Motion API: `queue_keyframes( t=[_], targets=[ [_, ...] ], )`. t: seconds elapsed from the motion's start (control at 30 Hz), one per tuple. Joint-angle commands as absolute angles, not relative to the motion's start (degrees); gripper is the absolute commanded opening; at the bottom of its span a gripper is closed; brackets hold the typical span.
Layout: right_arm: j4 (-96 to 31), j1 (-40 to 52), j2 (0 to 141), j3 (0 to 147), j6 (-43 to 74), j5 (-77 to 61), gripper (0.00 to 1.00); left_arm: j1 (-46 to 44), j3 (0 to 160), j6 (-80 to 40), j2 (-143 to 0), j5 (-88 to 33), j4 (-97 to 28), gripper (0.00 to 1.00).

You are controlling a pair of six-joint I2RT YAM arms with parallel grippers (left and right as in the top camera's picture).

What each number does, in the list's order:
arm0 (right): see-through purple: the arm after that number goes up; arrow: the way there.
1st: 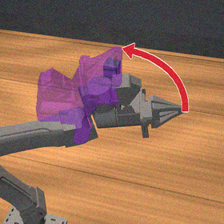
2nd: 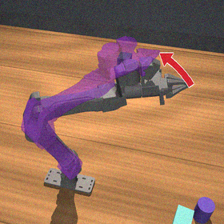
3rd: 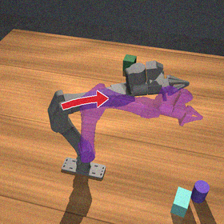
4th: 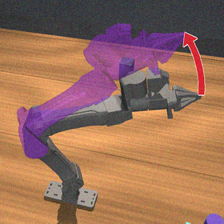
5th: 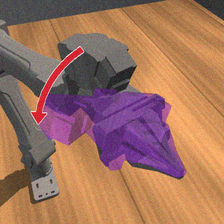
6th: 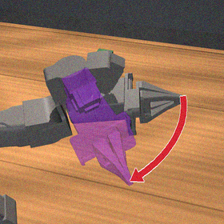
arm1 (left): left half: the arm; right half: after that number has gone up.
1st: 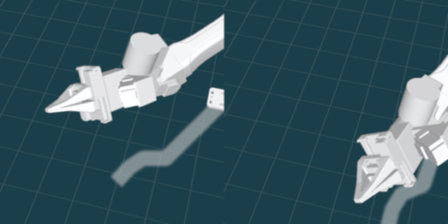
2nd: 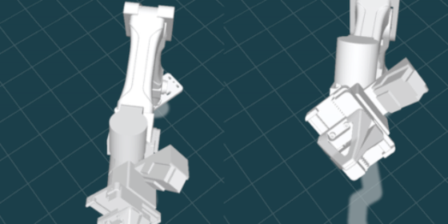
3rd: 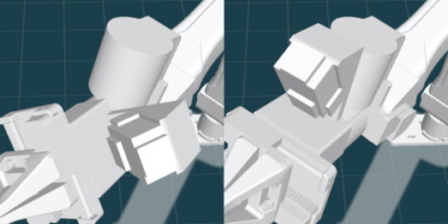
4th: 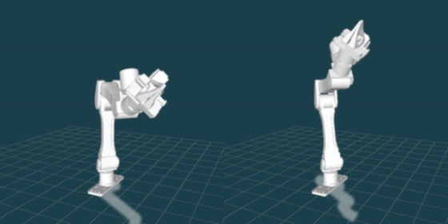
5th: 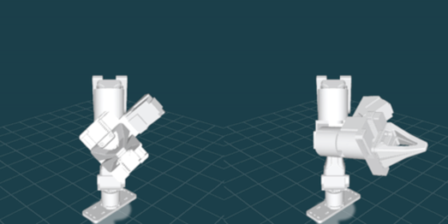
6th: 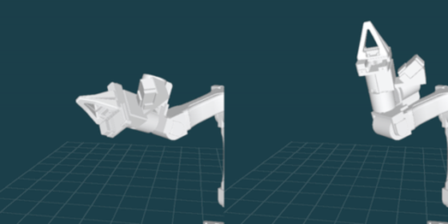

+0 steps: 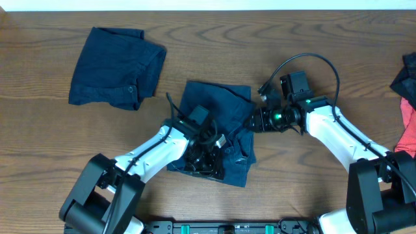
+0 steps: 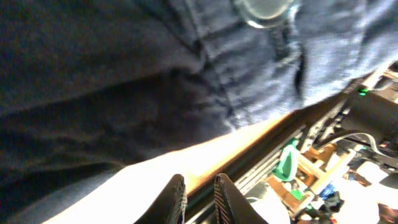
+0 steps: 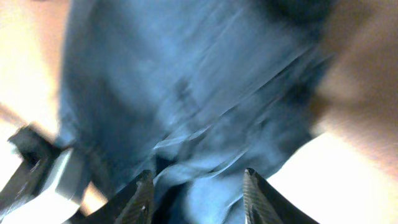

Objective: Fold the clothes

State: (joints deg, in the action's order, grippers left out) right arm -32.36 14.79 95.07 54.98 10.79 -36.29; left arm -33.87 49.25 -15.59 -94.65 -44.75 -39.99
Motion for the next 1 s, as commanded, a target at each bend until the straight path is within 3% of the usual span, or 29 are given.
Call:
queue_keyframes(
  t=[0.0, 0.23, 0.33, 0.43, 0.67, 0.97],
  targets=[
    [-35.2, 17.3, 94.7, 55.1, 7.6, -43.1, 0.44, -32.2, 49.9, -15.2, -91.2, -49.1, -40.0, 0.22],
    [-39.3, 24.0, 94.8, 55.0, 6.6, -40.6, 0.34, -26.8, 50.0, -15.2, -83.2, -46.5, -39.9, 0.36],
    [-43.7, 26.8, 94.8, 55.0, 10.9, -32.8, 0.15, -23.5, 50.0, -15.2, -80.8, -40.3, -39.7, 0.43],
    [-47.9, 28.1, 94.8, 55.0, 13.9, -23.9, 0.02, -21.5, 50.0, -15.2, -80.3, -33.0, -39.0, 0.44],
    [-57.2, 28.2, 94.8, 54.9, 19.2, -16.8, 0.01, -21.2, 50.0, -15.2, -84.0, -28.6, -34.1, 0.44],
    [-58.3, 28.2, 94.8, 54.5, 20.8, -13.5, 0.02, -21.7, 50.0, -15.2, -94.8, -30.1, -31.4, 0.44]
  ],
)
